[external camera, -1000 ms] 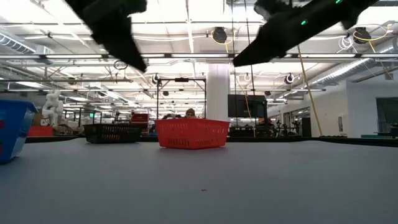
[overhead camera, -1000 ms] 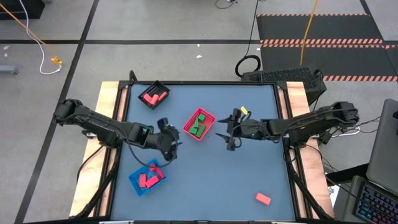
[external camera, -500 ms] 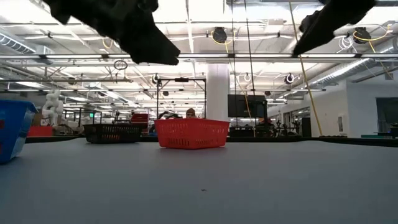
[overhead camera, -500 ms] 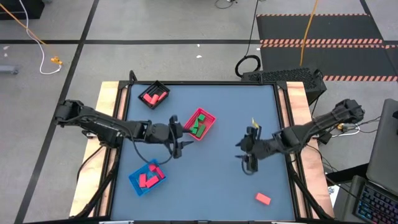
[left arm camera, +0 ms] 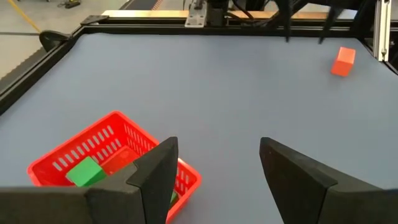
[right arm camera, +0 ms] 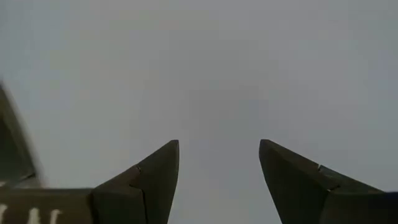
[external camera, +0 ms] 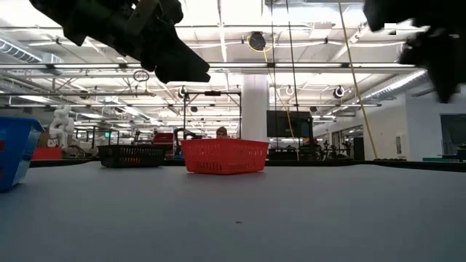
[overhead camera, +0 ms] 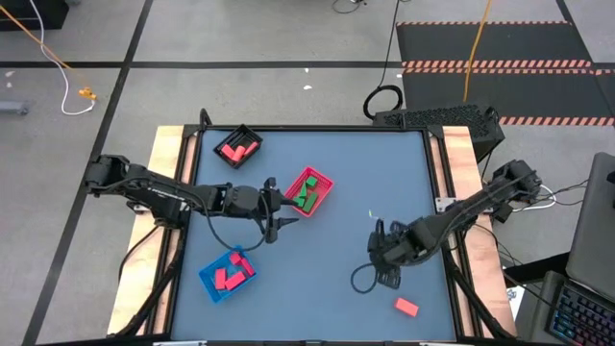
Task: Sort & place blocks by color
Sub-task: Put the orange block into the black bin
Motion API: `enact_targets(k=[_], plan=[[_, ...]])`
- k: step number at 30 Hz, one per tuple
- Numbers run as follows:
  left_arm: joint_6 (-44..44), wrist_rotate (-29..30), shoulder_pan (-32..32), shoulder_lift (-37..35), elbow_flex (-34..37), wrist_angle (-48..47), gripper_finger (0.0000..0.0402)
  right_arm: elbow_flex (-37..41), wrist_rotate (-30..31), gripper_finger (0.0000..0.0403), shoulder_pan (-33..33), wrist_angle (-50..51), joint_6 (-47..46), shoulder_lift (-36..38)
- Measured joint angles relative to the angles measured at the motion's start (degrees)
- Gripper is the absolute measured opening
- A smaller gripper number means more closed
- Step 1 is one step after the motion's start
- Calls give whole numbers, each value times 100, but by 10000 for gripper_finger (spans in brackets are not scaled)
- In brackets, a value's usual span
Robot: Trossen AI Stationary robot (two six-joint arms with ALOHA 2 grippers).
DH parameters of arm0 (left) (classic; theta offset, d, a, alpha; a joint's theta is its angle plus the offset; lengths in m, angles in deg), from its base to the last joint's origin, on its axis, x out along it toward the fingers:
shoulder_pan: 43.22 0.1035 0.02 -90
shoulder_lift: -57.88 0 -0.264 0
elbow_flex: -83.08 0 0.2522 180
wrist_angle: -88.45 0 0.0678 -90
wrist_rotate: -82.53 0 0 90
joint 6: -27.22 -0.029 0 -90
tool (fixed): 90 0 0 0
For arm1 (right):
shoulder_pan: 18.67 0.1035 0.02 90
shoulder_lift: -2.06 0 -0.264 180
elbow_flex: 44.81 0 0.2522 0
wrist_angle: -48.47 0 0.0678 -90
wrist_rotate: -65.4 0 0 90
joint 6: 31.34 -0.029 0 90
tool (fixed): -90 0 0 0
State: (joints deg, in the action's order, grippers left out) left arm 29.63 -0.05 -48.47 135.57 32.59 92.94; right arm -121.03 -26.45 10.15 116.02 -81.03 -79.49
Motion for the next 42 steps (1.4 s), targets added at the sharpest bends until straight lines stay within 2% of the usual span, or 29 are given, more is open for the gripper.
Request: enact_targets(k=[7,11,18,25,33,42], plan=[[-4,-9,-43,0,-2,-3,230,-43,-1456,215,330,37,-1419,-460],[-4,-9,-78,0,-2,-6,230,-43,-1815,215,588,-13,-2190,-548],[-20,-7,-120,0,-2,-14,230,-43,-1677,215,1092,-389,-3207,-551],[-237,-5,-108,174,-9,100,230,-43,-1167,215,1585,-1277,-3391,-755],[-278,2,29,836,-11,734,230,-41,-1498,215,1940,-1228,-3678,-1312],[-229,-1,111,1054,-11,996,230,-47,-1242,215,2084,-1115,-3815,-1397]])
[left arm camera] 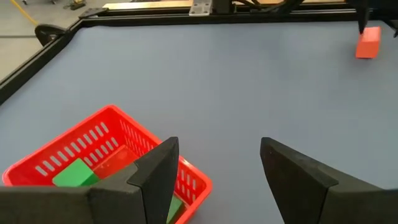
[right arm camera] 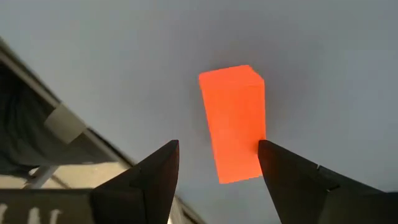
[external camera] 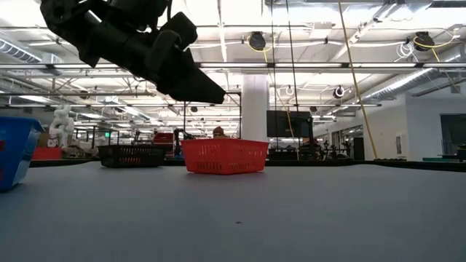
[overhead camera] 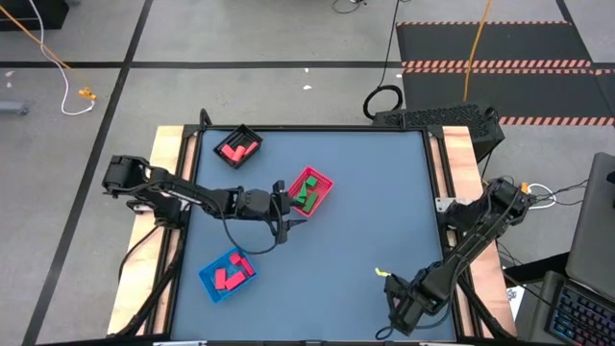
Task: Sort & place blocks by color
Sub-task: Put the orange block into the black bin
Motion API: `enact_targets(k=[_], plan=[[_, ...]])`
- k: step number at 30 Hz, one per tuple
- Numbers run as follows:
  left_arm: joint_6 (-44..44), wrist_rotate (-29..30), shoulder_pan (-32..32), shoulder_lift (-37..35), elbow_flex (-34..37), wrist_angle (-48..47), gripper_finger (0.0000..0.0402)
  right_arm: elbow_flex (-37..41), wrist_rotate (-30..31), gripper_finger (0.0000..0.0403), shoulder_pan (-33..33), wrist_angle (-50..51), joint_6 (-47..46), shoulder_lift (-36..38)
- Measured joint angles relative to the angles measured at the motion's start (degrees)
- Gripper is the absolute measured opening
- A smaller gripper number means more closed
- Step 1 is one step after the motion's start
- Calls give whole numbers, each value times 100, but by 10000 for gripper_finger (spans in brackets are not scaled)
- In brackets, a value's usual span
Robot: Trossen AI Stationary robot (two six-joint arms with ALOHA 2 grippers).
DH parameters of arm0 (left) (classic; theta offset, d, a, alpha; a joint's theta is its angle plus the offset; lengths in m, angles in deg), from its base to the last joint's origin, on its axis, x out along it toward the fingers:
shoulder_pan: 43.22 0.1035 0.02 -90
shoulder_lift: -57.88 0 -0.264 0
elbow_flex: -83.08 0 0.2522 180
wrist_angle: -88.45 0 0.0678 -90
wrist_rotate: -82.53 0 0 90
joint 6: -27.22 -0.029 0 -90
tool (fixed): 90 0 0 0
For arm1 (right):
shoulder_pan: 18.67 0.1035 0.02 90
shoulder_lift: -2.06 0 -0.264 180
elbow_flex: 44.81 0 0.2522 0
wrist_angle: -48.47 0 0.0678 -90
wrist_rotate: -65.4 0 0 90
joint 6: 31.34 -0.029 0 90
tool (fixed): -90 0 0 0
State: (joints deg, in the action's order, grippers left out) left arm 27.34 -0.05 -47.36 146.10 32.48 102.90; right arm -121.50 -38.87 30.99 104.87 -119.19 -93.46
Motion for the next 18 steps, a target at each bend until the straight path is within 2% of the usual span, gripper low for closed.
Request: enact_targets(k=[6,18], plan=[[10,0,-69,0,0,-9,230,11,103,215,2,353,207,-120],[37,-2,-129,0,0,-13,230,11,80,215,-3,347,478,-566]])
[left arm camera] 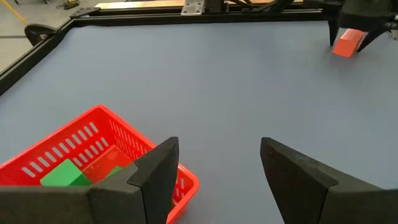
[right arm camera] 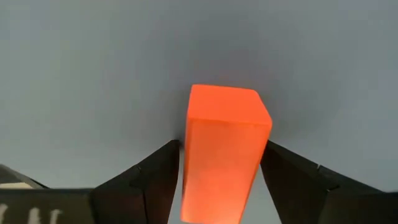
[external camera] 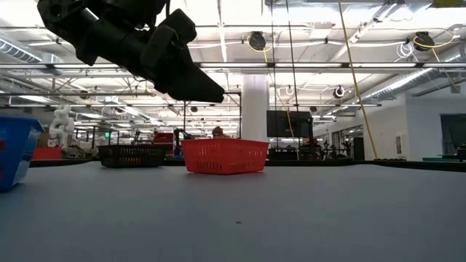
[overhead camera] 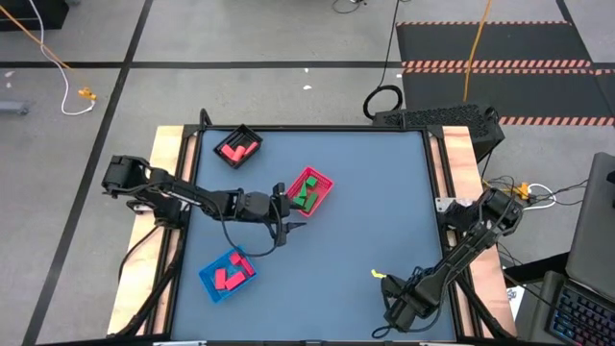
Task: Sort & place blocks by color
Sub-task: Put the orange block into the black bin
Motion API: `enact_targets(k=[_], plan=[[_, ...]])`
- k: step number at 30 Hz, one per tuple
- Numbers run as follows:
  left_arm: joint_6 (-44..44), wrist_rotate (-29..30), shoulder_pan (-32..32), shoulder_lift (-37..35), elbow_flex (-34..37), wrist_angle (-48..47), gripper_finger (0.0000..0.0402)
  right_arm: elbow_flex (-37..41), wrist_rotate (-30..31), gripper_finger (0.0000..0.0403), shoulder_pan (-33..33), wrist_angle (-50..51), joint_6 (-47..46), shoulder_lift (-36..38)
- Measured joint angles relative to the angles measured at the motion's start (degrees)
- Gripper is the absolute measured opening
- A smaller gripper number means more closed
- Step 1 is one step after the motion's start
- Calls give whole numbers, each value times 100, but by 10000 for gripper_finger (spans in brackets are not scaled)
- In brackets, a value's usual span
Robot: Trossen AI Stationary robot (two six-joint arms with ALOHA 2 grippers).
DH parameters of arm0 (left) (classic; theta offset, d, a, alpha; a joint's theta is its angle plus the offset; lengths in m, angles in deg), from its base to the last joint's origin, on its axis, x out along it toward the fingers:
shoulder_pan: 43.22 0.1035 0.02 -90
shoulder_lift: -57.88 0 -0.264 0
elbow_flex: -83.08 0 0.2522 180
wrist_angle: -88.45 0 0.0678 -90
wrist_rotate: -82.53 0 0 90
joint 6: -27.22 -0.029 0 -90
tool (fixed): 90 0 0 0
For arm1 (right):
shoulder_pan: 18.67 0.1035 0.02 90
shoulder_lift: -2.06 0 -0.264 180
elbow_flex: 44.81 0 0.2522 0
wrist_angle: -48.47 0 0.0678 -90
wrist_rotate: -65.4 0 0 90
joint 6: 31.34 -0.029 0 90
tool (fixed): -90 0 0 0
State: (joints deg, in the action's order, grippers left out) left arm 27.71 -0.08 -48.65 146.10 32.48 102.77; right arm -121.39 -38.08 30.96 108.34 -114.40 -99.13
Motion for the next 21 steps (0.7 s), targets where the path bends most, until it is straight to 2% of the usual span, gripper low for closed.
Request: enact_targets(k=[8,11,16,21], plan=[[0,0,0,0,0,0,230,-13,-19,210,-4,106,-3,-57],[0,0,0,0,0,-2,230,-13,-47,189,-2,116,-2,-59],[-24,2,0,-2,0,-2,230,-11,-225,122,-4,91,24,-63],[-32,2,0,-2,0,4,230,12,-4,122,-1,75,-6,33]])
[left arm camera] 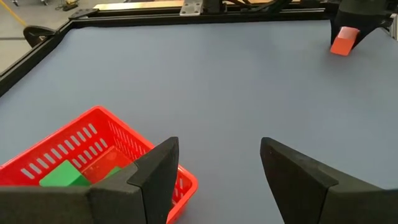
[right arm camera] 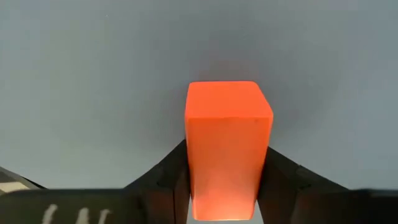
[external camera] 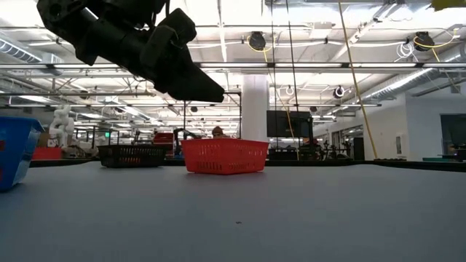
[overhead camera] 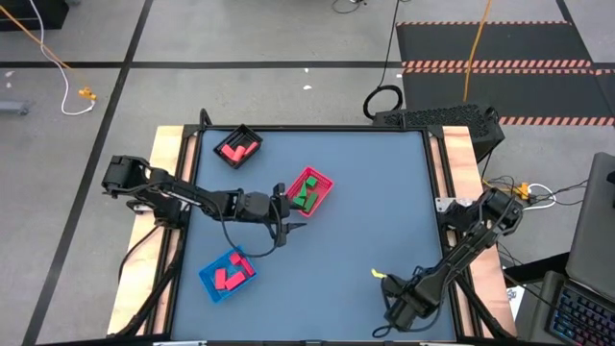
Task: Sort & place blocks by color
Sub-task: Put the orange block into the black bin
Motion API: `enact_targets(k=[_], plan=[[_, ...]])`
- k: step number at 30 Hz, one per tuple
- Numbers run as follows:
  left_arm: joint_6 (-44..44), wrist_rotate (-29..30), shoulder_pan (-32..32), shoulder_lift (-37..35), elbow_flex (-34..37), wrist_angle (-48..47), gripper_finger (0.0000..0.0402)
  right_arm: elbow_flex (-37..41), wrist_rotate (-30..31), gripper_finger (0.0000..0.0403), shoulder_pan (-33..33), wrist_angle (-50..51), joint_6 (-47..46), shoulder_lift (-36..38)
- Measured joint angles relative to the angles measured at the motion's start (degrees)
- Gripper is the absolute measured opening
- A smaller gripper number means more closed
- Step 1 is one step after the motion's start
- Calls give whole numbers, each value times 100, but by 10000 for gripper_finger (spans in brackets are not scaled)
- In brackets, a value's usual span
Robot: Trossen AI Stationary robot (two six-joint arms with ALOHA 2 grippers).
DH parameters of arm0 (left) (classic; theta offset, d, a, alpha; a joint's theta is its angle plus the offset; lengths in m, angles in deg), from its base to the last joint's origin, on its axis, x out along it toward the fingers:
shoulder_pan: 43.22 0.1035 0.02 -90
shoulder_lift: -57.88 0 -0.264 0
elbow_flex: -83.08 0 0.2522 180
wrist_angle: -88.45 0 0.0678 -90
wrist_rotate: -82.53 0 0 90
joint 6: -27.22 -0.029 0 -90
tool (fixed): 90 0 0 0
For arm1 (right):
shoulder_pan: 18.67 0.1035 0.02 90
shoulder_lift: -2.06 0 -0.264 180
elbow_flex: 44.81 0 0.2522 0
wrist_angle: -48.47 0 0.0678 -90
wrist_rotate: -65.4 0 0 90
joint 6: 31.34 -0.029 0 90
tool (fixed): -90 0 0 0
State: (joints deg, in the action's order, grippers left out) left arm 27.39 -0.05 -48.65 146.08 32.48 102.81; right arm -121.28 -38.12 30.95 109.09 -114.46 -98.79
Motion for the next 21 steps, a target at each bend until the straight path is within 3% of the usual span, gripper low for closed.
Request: enact_targets(k=[5,9,14,18,21], plan=[[-231,0,-15,0,0,249,230,6,812,122,-58,-40,50,350],[-678,137,-28,0,0,850,230,6,2038,122,-240,-21,687,683],[-1397,197,-28,0,0,1846,230,1,3765,122,-813,-38,2113,1098],[-2467,205,-28,-2,0,2646,230,0,4510,122,-1456,-276,3686,1324],[-2665,209,31,-4,-15,3108,230,-3,4979,122,-1969,-719,5069,1396]])
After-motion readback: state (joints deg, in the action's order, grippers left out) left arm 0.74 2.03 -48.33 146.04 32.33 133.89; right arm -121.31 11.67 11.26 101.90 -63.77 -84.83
